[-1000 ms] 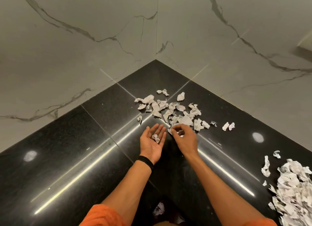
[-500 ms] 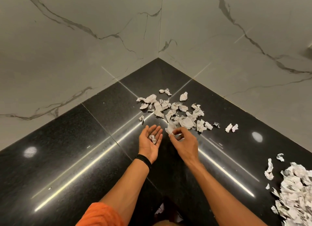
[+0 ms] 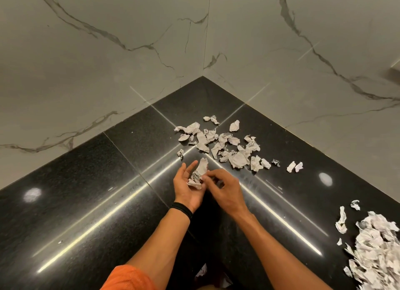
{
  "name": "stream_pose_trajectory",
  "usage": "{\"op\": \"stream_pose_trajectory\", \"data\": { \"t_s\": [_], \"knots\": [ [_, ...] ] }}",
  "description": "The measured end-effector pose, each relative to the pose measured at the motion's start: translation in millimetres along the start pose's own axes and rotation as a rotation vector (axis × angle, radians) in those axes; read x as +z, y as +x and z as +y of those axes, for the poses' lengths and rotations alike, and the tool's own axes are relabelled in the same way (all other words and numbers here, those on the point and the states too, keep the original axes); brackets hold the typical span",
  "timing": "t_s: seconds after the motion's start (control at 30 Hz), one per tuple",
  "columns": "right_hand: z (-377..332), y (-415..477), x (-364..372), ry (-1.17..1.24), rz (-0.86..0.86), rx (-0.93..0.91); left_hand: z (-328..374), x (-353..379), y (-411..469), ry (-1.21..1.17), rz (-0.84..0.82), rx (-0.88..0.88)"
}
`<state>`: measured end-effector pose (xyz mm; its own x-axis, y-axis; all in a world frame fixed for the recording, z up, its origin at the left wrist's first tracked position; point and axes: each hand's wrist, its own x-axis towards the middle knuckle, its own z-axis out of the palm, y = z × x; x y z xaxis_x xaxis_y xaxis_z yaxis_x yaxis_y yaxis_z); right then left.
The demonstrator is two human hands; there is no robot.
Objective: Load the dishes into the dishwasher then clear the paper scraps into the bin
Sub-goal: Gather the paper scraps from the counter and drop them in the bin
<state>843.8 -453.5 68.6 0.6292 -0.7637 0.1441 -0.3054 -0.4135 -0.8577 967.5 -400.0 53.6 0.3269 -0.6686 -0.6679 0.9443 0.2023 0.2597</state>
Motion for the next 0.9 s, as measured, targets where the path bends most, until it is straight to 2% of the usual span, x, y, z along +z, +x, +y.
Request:
{"op": "stream_pose_trajectory", "data": {
  "t_s": [0.17, 0.33, 0.53, 0.67, 0.73, 0.9],
  "knots": [
    [28, 24, -28, -0.089, 0.194, 0.221, -2, 2, -2, -0.046, 0.011, 0.013],
    [61, 39, -50, -0.526, 0.090, 0.253, 0, 2, 0, -0.012, 0.020, 0.009],
    [66, 47, -50, -0.646, 0.085, 0.170, -5, 4, 7, 0.042, 0.058, 0.015],
    [51, 37, -47, -0.586, 0.242, 0.172, -6, 5, 13, 0.051, 0.072, 0.025],
    [41, 29, -41, -0.518, 0.291, 0.092, -8, 8, 13, 0.073, 0.071, 0.029],
    [8, 13, -6, -0.434, 0.139, -0.182, -10, 11, 7, 0.061, 0.048, 0.024]
  ]
}}
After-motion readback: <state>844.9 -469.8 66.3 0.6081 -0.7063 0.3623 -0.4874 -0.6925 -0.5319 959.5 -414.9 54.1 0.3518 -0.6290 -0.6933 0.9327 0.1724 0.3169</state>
